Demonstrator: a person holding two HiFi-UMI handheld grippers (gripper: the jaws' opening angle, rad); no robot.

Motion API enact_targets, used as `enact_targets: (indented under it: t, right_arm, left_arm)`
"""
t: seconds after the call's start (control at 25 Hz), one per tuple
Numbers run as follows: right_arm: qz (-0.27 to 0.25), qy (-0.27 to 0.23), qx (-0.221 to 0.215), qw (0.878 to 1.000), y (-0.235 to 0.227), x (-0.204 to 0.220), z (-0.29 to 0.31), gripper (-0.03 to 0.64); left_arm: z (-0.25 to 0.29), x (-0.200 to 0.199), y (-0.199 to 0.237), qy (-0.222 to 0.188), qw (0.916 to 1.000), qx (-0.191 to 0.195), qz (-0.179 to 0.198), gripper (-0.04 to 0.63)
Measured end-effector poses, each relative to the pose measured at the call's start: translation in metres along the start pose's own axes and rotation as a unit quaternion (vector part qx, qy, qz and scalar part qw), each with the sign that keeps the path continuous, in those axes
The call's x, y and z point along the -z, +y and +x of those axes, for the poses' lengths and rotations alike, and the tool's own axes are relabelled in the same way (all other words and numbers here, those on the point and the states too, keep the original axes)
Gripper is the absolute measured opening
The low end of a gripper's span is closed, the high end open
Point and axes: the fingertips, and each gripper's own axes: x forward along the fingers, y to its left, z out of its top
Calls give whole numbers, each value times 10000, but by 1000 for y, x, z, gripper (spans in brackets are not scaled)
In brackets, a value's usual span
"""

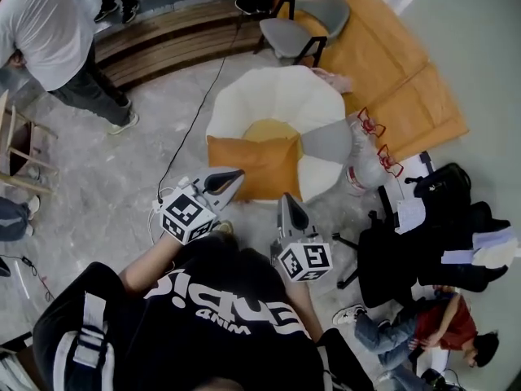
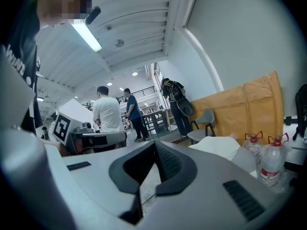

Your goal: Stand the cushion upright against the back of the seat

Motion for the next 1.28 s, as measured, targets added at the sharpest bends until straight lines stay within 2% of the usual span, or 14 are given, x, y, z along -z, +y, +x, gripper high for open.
enact_targets:
  t: [0.2,0.36,0.76,1.28]
  right_arm:
    - [53,28,368,9993,-21,-2,5,21]
    - [69,13,496,9987,-34,-9,11,21]
    - [96,27,447,9990,-77,-21,41,21]
    - [126,68,271,9995,-188,-53,88,21]
  left_arm:
    - [19,-8,12,-39,9998,184,-25,6]
    - [31,-8,16,20,9996,290,-68,7]
    - [78,-11,37,91,9997,197,-109,6]
    - [200,-31,65,77,10000,3,-24,6]
